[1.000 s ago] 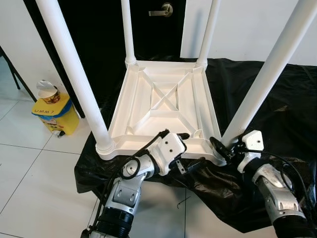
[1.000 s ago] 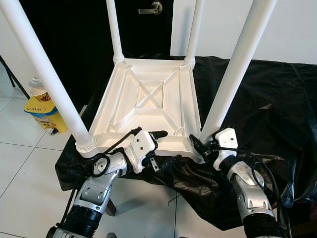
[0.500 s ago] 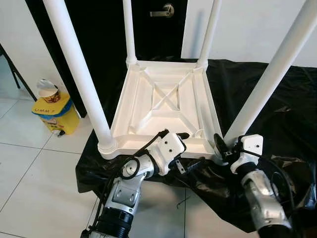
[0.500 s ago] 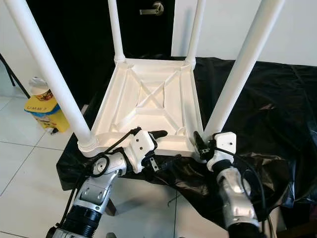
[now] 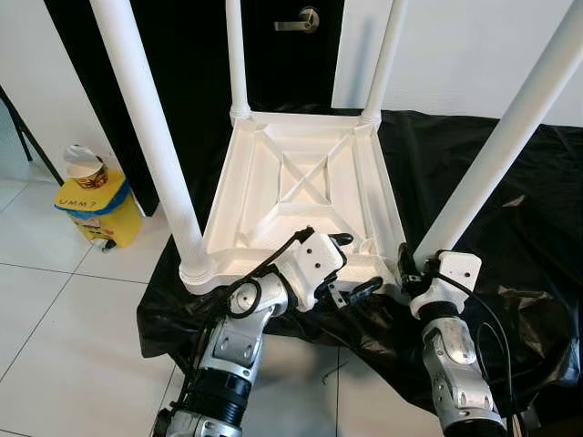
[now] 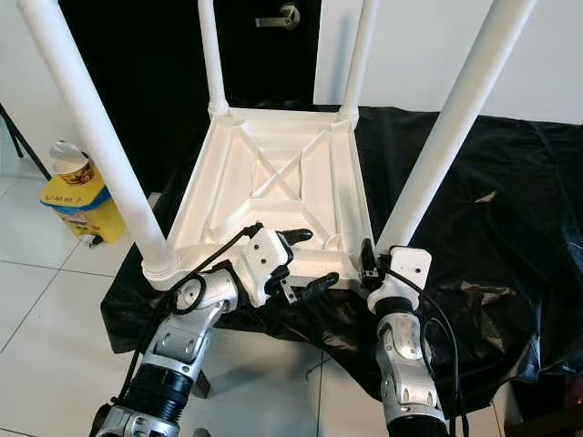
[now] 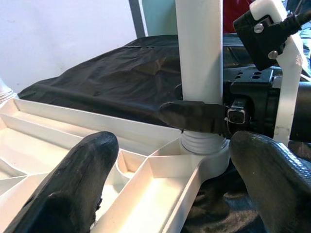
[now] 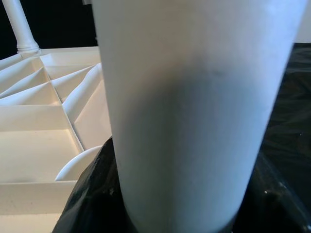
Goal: Building children table
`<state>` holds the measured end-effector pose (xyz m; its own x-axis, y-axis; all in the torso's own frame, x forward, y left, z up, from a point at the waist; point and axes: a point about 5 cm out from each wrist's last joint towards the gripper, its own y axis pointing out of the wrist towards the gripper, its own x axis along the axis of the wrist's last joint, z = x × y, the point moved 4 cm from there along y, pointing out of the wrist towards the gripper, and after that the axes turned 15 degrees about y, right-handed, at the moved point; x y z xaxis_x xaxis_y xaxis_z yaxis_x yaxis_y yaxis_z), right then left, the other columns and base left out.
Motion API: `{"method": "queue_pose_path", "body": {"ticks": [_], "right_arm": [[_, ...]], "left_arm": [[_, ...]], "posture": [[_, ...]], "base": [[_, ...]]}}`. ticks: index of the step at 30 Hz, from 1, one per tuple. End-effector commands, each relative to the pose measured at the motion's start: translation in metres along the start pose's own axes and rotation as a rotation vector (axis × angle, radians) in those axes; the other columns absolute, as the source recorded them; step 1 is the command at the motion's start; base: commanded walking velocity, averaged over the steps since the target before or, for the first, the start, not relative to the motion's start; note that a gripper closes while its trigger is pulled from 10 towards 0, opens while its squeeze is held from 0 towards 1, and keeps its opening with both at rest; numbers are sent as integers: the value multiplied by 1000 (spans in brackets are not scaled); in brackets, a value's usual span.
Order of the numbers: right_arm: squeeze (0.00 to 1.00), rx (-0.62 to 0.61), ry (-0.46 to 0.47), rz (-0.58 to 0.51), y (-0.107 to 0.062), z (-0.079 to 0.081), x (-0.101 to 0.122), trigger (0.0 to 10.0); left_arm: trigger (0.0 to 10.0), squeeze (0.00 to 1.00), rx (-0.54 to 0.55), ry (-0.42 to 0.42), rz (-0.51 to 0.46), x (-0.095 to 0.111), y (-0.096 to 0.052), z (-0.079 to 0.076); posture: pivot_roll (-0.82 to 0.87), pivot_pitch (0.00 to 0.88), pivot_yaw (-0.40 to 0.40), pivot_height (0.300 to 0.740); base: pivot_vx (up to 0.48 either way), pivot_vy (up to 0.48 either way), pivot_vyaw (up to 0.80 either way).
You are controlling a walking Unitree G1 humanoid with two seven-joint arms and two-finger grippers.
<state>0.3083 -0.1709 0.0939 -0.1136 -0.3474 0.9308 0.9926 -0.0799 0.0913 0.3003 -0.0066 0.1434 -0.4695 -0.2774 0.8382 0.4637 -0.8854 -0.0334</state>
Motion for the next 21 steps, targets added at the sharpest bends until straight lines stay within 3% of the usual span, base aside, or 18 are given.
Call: {"method": "queue_pose_path", "body": {"ticks": [1, 6, 7, 11, 18, 19, 21], "right_arm": [[0, -46, 34, 102, -10, -5, -24, 10000], [0, -30, 15, 93, -9, -5, -21, 10000], [1000, 2, 16, 87, -10, -3, -19, 10000], [1000, 23, 17, 83, -10, -2, -17, 10000], [1000, 178, 38, 58, -16, -1, -2, 10000], [0, 246, 14, 72, -18, -4, 2, 10000], [0, 246, 14, 72, -18, -4, 2, 10000]], "left_arm": [[10000, 0, 219, -12, 47, -5, 0, 19], [10000, 0, 220, -11, 47, -5, 0, 19], [10000, 0, 221, -11, 47, -5, -1, 19], [10000, 0, 221, -11, 47, -6, -1, 20], [10000, 0, 222, -4, 44, -5, 0, 22], [10000, 0, 223, -1, 39, -4, 2, 23], [10000, 0, 223, -1, 39, -4, 2, 23]], "posture": [[-59, 0, -32, 740], [-57, 0, -29, 740], [-57, 0, -28, 740], [-57, 0, -28, 740], [-60, 0, -16, 740], [-63, 0, -14, 740], [-63, 0, -14, 740]], "base": [[0, 0, 0], [0, 0, 0], [0, 0, 0], [0, 0, 0], [0, 0, 0], [0, 0, 0], [0, 0, 0]]}}
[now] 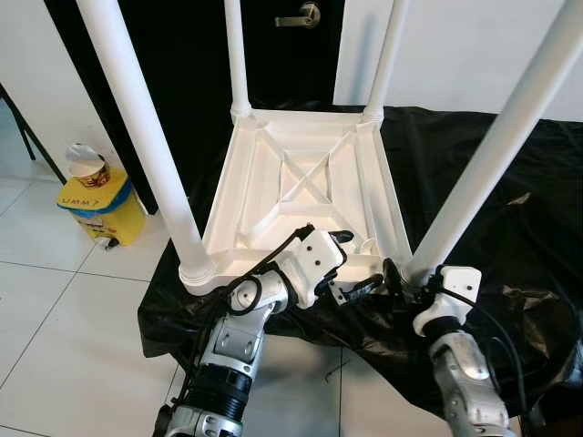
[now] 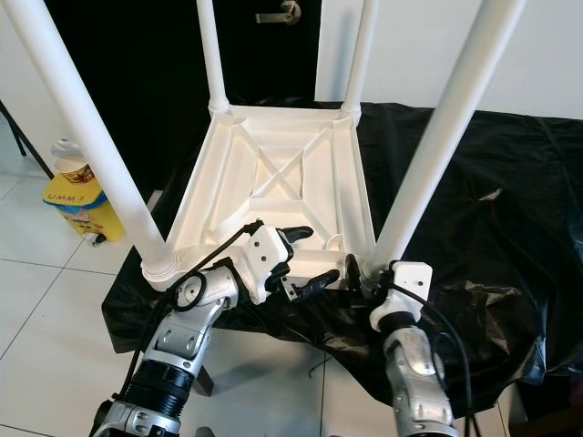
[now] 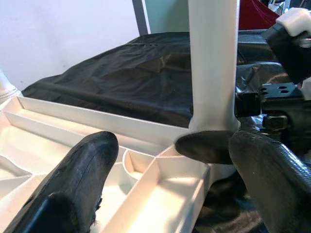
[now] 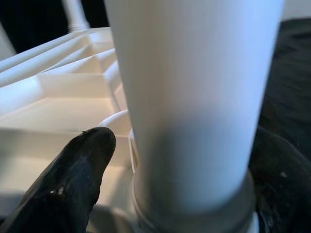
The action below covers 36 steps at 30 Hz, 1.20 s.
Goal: Building children table
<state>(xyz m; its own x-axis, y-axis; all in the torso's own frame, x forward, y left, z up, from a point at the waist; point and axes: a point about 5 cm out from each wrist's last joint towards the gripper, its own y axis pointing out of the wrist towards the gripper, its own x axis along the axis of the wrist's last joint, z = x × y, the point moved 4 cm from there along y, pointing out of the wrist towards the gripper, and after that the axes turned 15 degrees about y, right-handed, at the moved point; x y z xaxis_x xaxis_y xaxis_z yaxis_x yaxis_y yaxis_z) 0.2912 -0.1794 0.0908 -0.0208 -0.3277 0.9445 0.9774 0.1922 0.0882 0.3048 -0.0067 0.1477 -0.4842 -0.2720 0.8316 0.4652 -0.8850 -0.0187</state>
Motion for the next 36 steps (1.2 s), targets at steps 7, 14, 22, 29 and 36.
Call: {"method": "queue_pose_path", "body": {"ticks": [7, 14, 22, 29, 36], "right_arm": [[0, 215, -112, 76, 0, -7, 14, 10000], [0, 321, -232, 108, 24, -8, 26, 10000], [0, 355, -287, 139, 31, -10, 24, 0], [0, 287, -280, 167, 19, -24, 16, 0], [0, 167, -188, 130, 8, -25, 5, 0]], "left_arm": [[10000, 0, 208, -8, 45, -5, 2, 18], [10000, 0, 205, -1, 39, -4, 3, 20], [10000, 0, 212, 5, 37, -4, 3, 21], [10000, 0, 226, 1, 39, -6, 1, 20], [10000, 0, 226, -18, 34, -6, 1, 13]], "posture": [[-72, 0, -4, 740], [-64, 0, 0, 740], [-47, 0, -13, 740], [-45, 0, -40, 740], [-53, 0, -45, 740]], "base": [[0, 0, 0], [0, 0, 0], [0, 0, 0], [0, 0, 0], [0, 0, 0]]}}
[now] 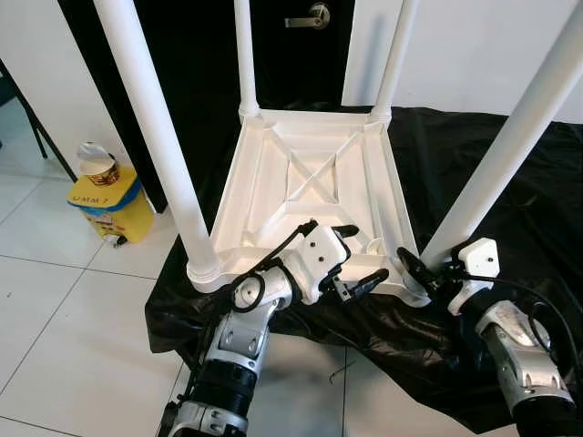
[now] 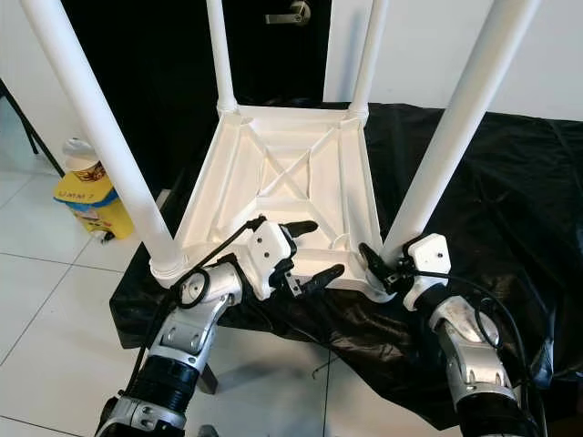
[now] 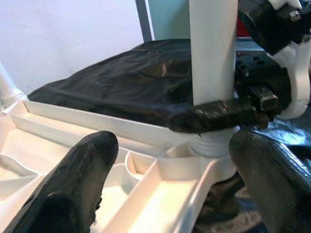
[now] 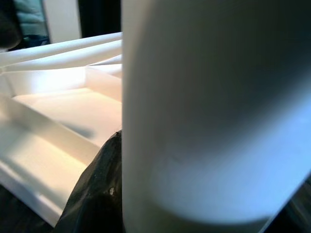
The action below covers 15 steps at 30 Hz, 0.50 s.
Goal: Building children table
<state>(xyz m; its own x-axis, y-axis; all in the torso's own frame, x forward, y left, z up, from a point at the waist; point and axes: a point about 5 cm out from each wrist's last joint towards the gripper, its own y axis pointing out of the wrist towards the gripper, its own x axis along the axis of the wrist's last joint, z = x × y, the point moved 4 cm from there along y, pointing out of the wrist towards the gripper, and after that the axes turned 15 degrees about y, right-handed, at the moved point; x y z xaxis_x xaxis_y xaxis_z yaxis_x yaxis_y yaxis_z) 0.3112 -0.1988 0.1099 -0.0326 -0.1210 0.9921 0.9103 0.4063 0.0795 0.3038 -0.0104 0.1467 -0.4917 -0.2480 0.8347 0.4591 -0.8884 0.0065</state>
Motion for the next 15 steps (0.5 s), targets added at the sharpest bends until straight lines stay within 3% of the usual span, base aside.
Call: {"method": "queue_pose_path", "body": {"ticks": [1, 4, 5, 7, 8, 11, 15], "right_arm": [[0, -43, 27, 76, -9, -3, -20, 0], [0, -97, 59, 59, -10, 0, -23, 0], [0, -229, 128, 26, -10, 3, -29, 0], [0, -316, 185, -8, -9, 5, -30, 0], [0, -316, 185, -8, -9, 5, -30, 0], [0, -502, 228, -26, -7, 1, -33, 0], [0, -588, 253, -46, -5, 2, -33, 0]], "left_arm": [[10000, 0, 218, -10, 59, -6, -2, 16], [10000, 0, 212, -13, 58, -6, -2, 14], [10000, 0, 201, -16, 57, -7, -2, 12], [10000, 0, 195, -16, 57, -7, -2, 12], [10000, 0, 195, -16, 57, -7, -2, 12], [10000, 0, 196, -13, 58, -7, -3, 13], [10000, 0, 199, -10, 58, -7, -3, 14]], "posture": [[-53, 0, -45, 740], [-62, 0, -38, 740], [-68, 0, -34, 740], [-68, 0, -34, 740], [-68, 0, -34, 740], [-61, 0, -36, 740], [-52, 0, -35, 740]], "base": [[0, 0, 0], [0, 0, 0], [0, 0, 0], [0, 0, 0], [0, 0, 0], [0, 0, 0], [0, 0, 0]]}}
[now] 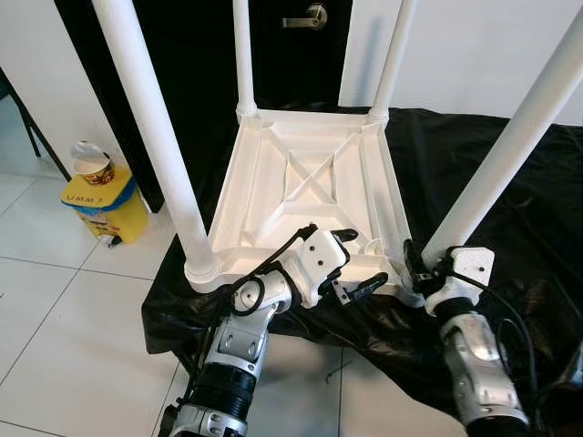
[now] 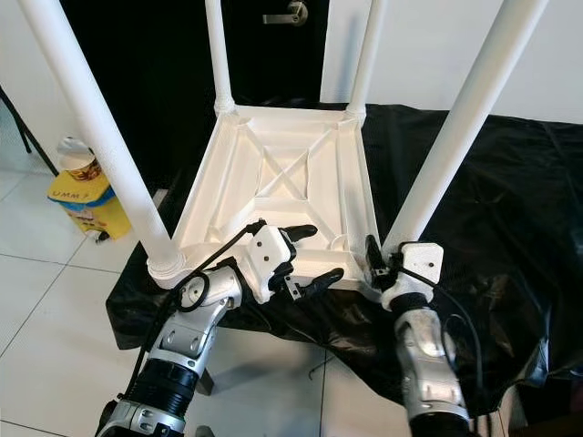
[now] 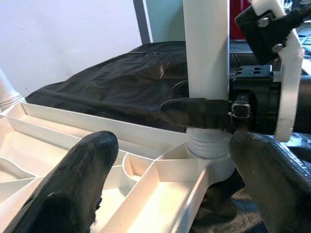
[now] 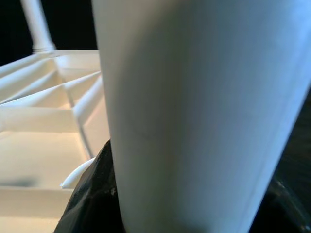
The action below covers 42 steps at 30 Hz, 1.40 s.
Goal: Building children table
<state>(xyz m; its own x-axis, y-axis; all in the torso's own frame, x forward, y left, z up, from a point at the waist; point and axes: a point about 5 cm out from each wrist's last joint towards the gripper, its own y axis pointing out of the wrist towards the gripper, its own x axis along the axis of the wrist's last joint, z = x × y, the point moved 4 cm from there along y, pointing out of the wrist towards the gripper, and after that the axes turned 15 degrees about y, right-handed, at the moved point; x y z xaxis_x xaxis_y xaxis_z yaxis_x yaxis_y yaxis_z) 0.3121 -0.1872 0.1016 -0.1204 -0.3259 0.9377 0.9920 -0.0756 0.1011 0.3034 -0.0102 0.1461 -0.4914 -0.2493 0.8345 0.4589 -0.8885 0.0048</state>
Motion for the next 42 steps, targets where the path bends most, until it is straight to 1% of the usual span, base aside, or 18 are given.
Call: {"method": "queue_pose_path", "body": {"ticks": [1, 2, 3, 6, 12, 13, 16, 17, 18, 19, 23, 28, 29, 30, 32, 34, 40, 42], "right_arm": [[0, -121, 33, 80, -7, -16, -20, 0], [0, -126, 46, 72, -6, -9, -21, 0], [0, -126, 46, 72, -6, -9, -21, 0], [0, -96, 41, 61, -6, 2, -21, 0], [0, -132, 34, 45, -7, 6, -17, 0], [0, -132, 25, 40, -7, 6, -16, 10000], [0, -118, 22, 39, -6, 8, -15, 10000], [518, -117, 20, 36, -6, 7, -15, 10000], [518, -117, 20, 36, -6, 7, -15, 10000], [1000, -116, 27, 32, -6, 7, -14, 10000], [1000, -80, 30, 10, -5, 5, -7, 10000], [1000, 32, 18, 2, -6, -1, 3, 10000], [0, 101, 15, 10, -6, -2, 7, 10000], [0, 101, 15, 10, -6, -2, 7, 10000], [0, 254, -37, 41, -4, -2, 13, 10000], [0, 347, -87, 69, -2, -3, 17, 10000], [0, 422, -140, 109, 7, -6, 21, 10000], [0, 475, -188, 141, 13, -7, 20, 10000]], "left_arm": [[10000, 0, 200, -11, 57, -6, -3, 15], [10000, 0, 201, -10, 57, -6, -3, 15], [10000, 0, 201, -10, 57, -6, -3, 15], [10000, 0, 201, -9, 58, -6, -5, 15], [10000, 0, 197, -3, 64, -7, -7, 16], [10000, 0, 198, -1, 64, -7, -8, 17], [10000, 0, 198, 1, 63, -6, -7, 17], [10000, 0, 197, 2, 63, -6, -7, 17], [10000, 0, 197, 2, 63, -6, -7, 17], [10000, 0, 196, 3, 64, -6, -8, 17], [10000, 0, 197, 2, 66, -7, -9, 17], [10000, 0, 196, 4, 68, -7, -9, 18], [10000, 0, 196, 6, 67, -7, -8, 19], [10000, 0, 196, 6, 67, -7, -8, 19], [10000, 0, 193, 11, 64, -6, -7, 20], [10000, 0, 189, 16, 60, -6, -6, 22], [10000, 0, 190, 19, 57, -5, -4, 24], [10000, 0, 191, 20, 55, -4, -4, 24]], "posture": [[-52, 0, -35, 740], [-50, 0, -31, 740], [-50, 0, -31, 740], [-49, 0, -28, 740], [-43, 0, -21, 740], [-42, 0, -19, 740], [-43, 0, -17, 740], [-43, 0, -15, 740], [-43, 0, -15, 740], [-44, 0, -12, 740], [-43, 0, -6, 740], [-43, 0, -2, 740], [-45, 0, 0, 740], [-45, 0, 0, 740], [-52, 0, 8, 740], [-53, 0, 8, 740], [-53, 0, 3, 740], [-50, 0, -1, 740]], "base": [[0, 0, 0], [0, 0, 0], [0, 0, 0], [0, 0, 0], [0, 0, 0], [0, 0, 0], [0, 0, 0], [0, 0, 0], [0, 0, 0], [0, 0, 0], [0, 0, 0], [0, 0, 0], [0, 0, 0], [0, 0, 0], [0, 0, 0], [0, 0, 0], [0, 0, 0], [0, 0, 0]]}}
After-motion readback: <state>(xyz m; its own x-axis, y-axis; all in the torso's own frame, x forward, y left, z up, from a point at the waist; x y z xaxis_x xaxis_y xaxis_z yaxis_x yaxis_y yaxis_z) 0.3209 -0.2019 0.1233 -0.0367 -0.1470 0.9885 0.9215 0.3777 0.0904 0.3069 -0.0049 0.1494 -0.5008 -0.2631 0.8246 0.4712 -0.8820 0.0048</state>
